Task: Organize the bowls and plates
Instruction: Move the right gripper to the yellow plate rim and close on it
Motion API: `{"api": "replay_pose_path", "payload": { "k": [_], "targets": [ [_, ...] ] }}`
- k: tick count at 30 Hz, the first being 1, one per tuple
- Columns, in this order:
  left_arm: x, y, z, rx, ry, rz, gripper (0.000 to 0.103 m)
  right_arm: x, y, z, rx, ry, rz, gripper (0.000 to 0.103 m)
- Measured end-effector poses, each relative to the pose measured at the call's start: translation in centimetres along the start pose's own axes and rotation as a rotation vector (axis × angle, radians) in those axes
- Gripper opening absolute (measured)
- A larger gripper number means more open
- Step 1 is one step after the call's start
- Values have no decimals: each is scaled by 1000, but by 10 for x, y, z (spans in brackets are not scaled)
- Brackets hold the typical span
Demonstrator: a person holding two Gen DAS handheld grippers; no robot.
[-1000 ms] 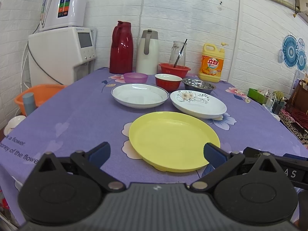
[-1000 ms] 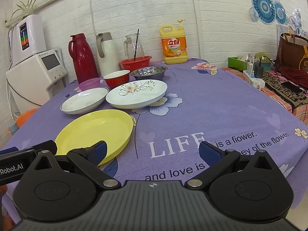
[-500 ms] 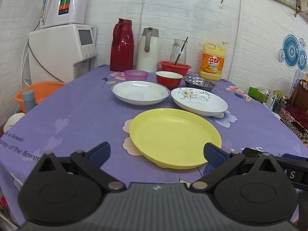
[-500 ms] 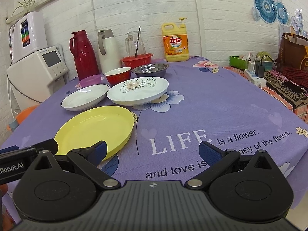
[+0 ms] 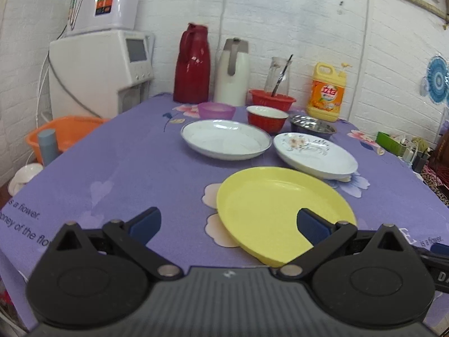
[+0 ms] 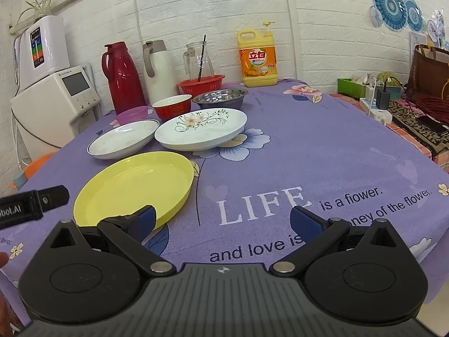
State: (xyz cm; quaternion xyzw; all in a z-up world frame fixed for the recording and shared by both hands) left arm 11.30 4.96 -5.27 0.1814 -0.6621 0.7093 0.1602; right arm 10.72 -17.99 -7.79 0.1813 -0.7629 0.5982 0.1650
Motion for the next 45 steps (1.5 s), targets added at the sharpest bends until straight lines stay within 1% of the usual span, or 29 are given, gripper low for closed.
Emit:
{"api": "replay_pose_path", "payload": {
  "k": [2, 3, 6, 8, 11, 14, 17, 21, 23, 26, 29, 31, 34, 36, 39, 43, 45],
  "targets": [
    [-21, 9, -9, 44, 15, -64, 103, -11, 5, 2, 4, -5, -28, 103],
    [-29, 12, -11, 53, 23, -83, 103, -15, 6, 2, 2, -10, -32, 103],
    [-47, 16, -12, 45, 15, -127, 103, -28, 4, -4, 1, -43, -59, 103],
    [-56, 13, -10, 29, 8, -140, 103, -38, 1, -13, 20, -61, -77, 103],
    [-68, 4, -9, 22, 18, -166, 103, -54, -6, -25, 63, -72, -105, 103],
    [-73, -12, -7, -5, 22, -150, 103, -65, -17, -36, 107, -79, -104, 103],
    [-86, -21, -2, -48, 54, -178, 103, -79, -24, -42, 136, -87, -129, 103],
    [-101, -20, 2, -89, 113, -231, 103, -93, -21, -50, 186, -98, -176, 103],
    [-105, -19, 6, -117, 142, -238, 102, -99, -14, -54, 214, -102, -208, 103],
    [-109, -17, 10, -141, 173, -246, 102, -98, -12, -54, 229, -129, -182, 103],
    [-111, -16, 10, -136, 196, -241, 102, -98, -13, -51, 244, -149, -168, 103],
    [-111, -16, 10, -139, 198, -237, 102, -99, -14, -51, 254, -149, -181, 103],
    [-109, -17, 10, -133, 223, -237, 101, -100, -17, -52, 242, -133, -208, 103],
    [-107, -16, 10, -130, 235, -239, 101, -98, -17, -54, 236, -142, -196, 103],
    [-105, -15, 12, -137, 230, -243, 99, -97, -13, -56, 247, -137, -179, 103],
    [-103, -14, 15, -134, 213, -255, 96, -96, -14, -56, 248, -138, -182, 103],
    [-103, -15, 17, -128, 208, -256, 90, -95, -15, -56, 248, -138, -185, 103]
  ]
}}
Point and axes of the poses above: each gripper's, at about its wrist camera, not at the fingertips, and x roughly against the way its jaws point, z to its right, y to its underside, the point moved 8 cm from there along -x, roughly the way its jaws point, and after that the axes turned 5 degrees about -x, right-handed, at the moved point
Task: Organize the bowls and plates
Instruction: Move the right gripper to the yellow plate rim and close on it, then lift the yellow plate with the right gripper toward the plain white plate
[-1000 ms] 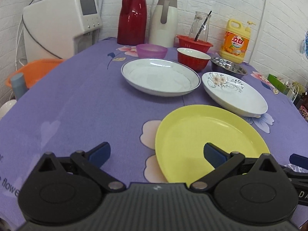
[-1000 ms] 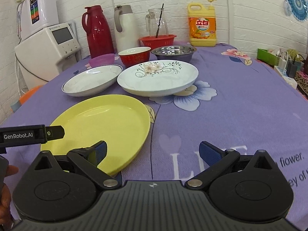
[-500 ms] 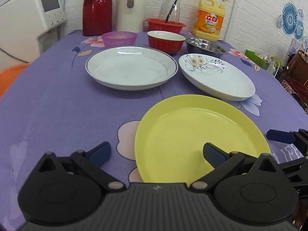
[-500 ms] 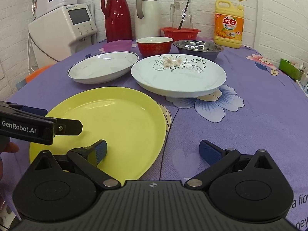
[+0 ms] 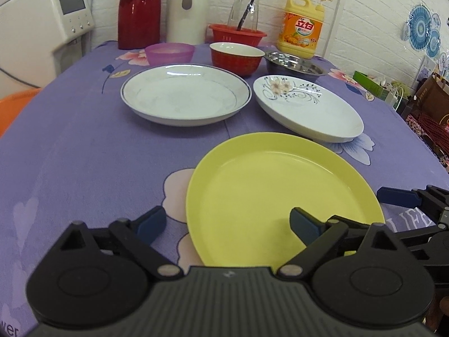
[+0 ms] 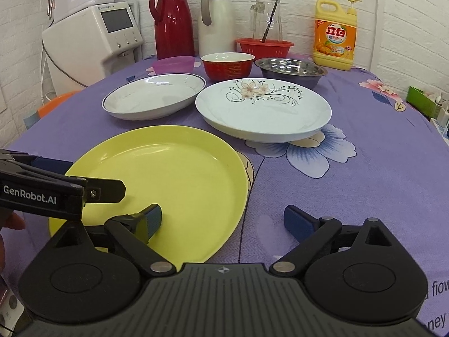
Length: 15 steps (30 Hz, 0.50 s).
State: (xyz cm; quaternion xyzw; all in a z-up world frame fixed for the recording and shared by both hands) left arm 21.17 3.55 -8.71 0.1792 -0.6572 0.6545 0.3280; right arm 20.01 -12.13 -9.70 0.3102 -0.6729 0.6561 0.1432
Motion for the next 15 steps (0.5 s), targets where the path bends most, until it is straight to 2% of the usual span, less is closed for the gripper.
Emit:
{"api": "replay_pose_path", "payload": {
  "k": [2, 5, 7, 8, 11, 15],
  "targets": [
    [-2, -1, 1, -7, -9, 1, 90, 0, 1, 0, 4, -3, -1, 103],
    [-1, 0, 3, -13, -26, 4, 82, 1, 2, -3, 5, -15, 6, 103],
    [0, 1, 5, -24, -19, 11, 71, 2, 3, -10, 19, -33, 19, 103],
    [0, 1, 8, -25, -8, 12, 59, 2, 3, -14, 25, -46, 24, 103],
    [1, 1, 9, -13, -26, 12, 59, 4, 3, -24, 40, -16, 46, 103],
    [18, -4, 2, 29, -11, 32, 58, 12, -6, -30, 37, -19, 82, 103]
  ]
}}
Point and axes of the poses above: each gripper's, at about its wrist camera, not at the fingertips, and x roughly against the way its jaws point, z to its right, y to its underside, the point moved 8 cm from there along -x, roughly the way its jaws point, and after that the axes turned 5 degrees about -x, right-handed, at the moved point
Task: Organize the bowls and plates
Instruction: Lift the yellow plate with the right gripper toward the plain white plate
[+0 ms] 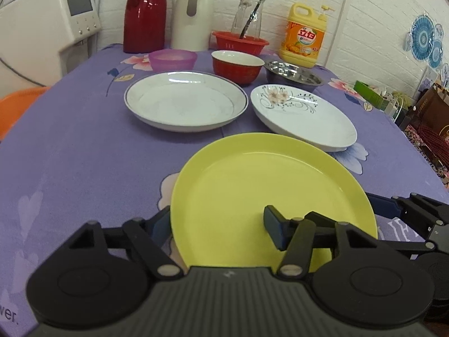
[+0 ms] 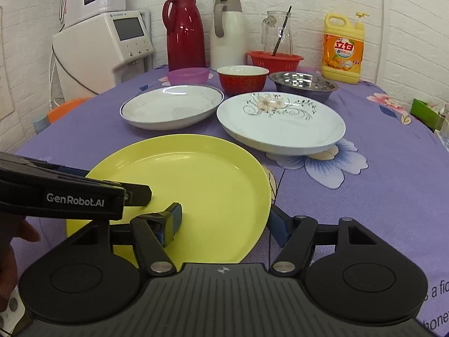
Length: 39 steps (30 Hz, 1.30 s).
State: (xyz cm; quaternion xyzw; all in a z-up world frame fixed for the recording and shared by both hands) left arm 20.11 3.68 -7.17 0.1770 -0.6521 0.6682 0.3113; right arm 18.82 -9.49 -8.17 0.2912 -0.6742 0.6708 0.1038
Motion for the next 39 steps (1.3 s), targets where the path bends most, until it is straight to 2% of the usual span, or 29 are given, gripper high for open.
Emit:
{"api": "replay_pose_path", "payload": {
  "k": [3, 11, 16, 25, 28, 30, 32, 35, 39],
  "targets": [
    [8, -2, -14, 5, -45, 2, 58, 0, -7, -16, 13, -25, 21, 103],
    [24, 13, -71, 75, -148, -32, 58, -23, -6, -70, 61, -139, -19, 103],
    [10, 15, -76, 74, -141, -47, 58, -36, -2, -74, 59, -125, -51, 103],
    [-5, 5, -75, 53, -128, -17, 59, -46, -6, -68, 41, -113, -59, 103],
    [-6, 5, -78, 55, -114, -17, 68, -47, -7, -64, 27, -140, -66, 103],
    [-2, 3, -83, 97, -80, -11, 71, -42, -11, -55, -11, -173, -73, 103],
    [2, -1, -91, 151, -48, 3, 71, -36, -23, -38, -93, -171, -32, 103],
    [1, -3, -99, 172, -82, 2, 71, -43, -41, -13, -221, -191, -13, 103],
    [-2, -1, -96, 181, -83, -16, 71, -65, -54, -12, -322, -282, -49, 103]
  ]
}}
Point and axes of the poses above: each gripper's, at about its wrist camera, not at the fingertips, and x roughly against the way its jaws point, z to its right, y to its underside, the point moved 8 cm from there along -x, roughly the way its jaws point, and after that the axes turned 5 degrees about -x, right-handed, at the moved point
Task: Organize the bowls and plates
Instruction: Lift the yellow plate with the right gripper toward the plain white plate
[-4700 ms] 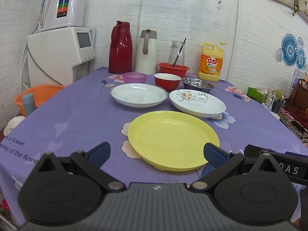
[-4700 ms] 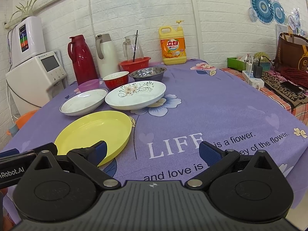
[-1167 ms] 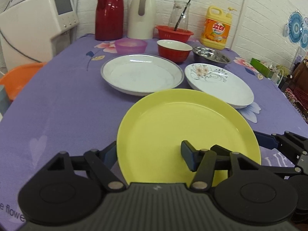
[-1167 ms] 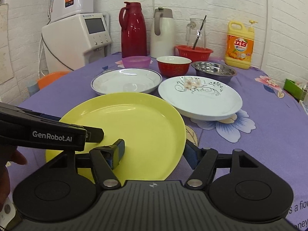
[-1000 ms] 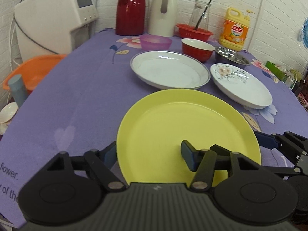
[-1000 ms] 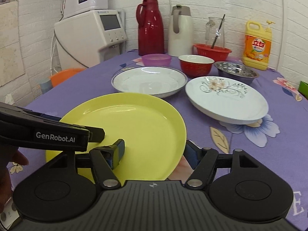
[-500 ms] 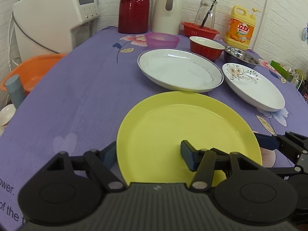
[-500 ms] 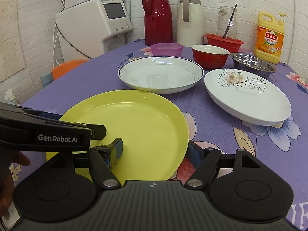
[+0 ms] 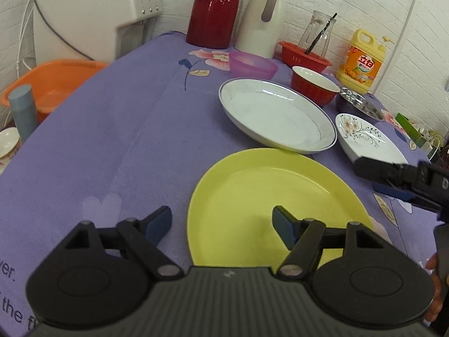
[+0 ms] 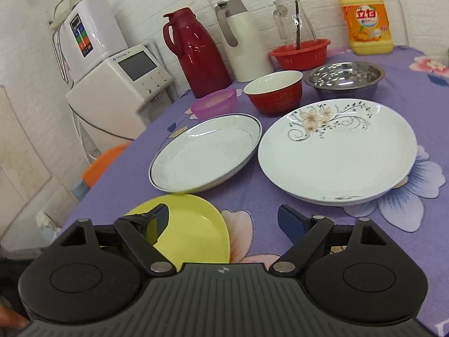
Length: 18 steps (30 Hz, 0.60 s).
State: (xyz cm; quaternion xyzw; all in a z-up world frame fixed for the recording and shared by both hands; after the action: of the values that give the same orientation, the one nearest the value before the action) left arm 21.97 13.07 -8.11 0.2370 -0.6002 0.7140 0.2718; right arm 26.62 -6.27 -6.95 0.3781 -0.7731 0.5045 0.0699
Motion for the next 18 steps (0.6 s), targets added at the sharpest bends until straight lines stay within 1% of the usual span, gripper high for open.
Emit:
{"api": "replay_pose_path", "payload": {
  "k": [4, 6, 8, 11, 13, 16, 18],
  "targets": [
    [-1, 0, 7, -18, 4, -6, 71, -26, -3, -10, 2, -35, -52, 103],
    [-1, -2, 8, -17, 6, -3, 71, -32, -5, -9, 22, -9, -57, 103],
    [-2, -6, 9, -20, 4, 3, 71, -29, -10, -7, 57, 13, -26, 103],
    [-5, -11, 8, -24, 7, 11, 71, -26, -14, 2, 38, 8, -30, 103],
    [-8, -15, 7, -22, 5, 11, 71, -26, -15, 9, 58, 50, -25, 103],
    [-9, -21, 6, -20, 5, 24, 71, -24, -18, 26, 19, 106, -17, 103],
    [-10, -25, 3, -16, 6, 32, 71, -23, -17, 34, -23, 108, -31, 103]
  ]
}}
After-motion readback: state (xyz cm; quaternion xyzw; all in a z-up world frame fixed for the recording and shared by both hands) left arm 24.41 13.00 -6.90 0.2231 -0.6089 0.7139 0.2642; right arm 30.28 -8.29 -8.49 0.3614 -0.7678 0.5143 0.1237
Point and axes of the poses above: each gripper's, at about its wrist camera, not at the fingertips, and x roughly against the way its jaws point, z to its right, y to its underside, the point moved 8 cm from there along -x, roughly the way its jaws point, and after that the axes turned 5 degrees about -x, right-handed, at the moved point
